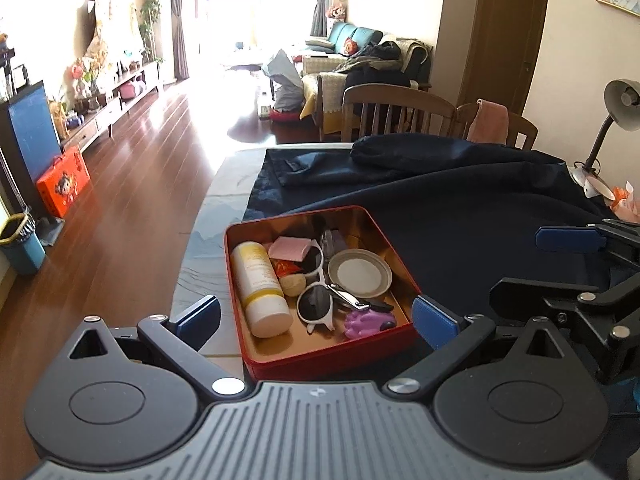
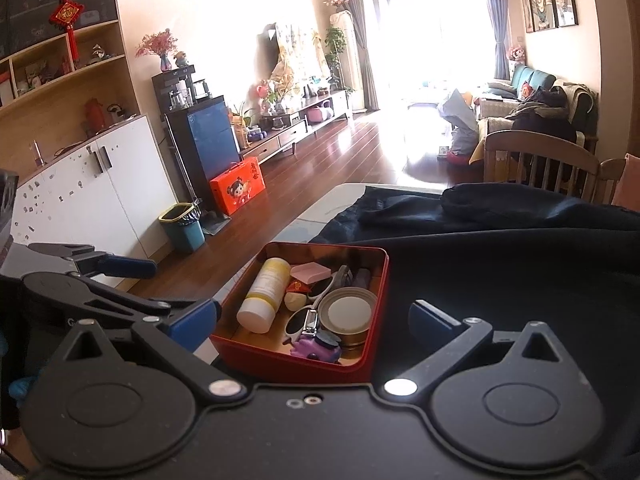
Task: Organize rigid objects
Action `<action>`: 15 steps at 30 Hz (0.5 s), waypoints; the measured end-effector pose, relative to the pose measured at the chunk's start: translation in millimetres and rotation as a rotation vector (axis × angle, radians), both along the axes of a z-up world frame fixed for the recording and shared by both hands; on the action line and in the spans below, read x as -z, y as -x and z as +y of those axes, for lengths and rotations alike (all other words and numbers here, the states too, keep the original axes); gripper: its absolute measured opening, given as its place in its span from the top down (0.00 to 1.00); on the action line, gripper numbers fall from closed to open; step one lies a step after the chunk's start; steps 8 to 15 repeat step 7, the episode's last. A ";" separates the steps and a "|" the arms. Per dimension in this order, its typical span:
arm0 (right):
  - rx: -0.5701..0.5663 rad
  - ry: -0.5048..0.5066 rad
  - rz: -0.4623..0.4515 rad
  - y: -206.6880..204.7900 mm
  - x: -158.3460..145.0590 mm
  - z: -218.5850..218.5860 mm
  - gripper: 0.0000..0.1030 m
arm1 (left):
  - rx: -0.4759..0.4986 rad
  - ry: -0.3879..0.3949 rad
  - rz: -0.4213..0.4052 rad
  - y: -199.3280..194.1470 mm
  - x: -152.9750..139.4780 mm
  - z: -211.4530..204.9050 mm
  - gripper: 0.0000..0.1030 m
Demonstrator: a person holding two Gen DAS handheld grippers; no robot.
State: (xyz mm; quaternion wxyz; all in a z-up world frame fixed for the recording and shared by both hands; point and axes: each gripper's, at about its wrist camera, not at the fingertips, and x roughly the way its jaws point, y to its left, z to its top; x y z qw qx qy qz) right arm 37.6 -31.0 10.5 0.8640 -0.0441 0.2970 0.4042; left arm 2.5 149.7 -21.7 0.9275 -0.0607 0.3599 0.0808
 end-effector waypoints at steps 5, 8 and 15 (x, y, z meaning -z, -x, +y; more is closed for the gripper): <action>0.018 0.006 -0.003 -0.2 0.0 -1.0 0.00 | 0.007 0.028 0.014 -1.1 2.3 0.8 0.00; 0.023 0.007 -0.004 -0.7 0.2 -2.5 0.00 | 0.011 0.030 0.018 -1.2 2.1 -1.3 0.00; 0.023 0.007 -0.004 -0.7 0.2 -2.5 0.00 | 0.011 0.030 0.018 -1.2 2.1 -1.3 0.00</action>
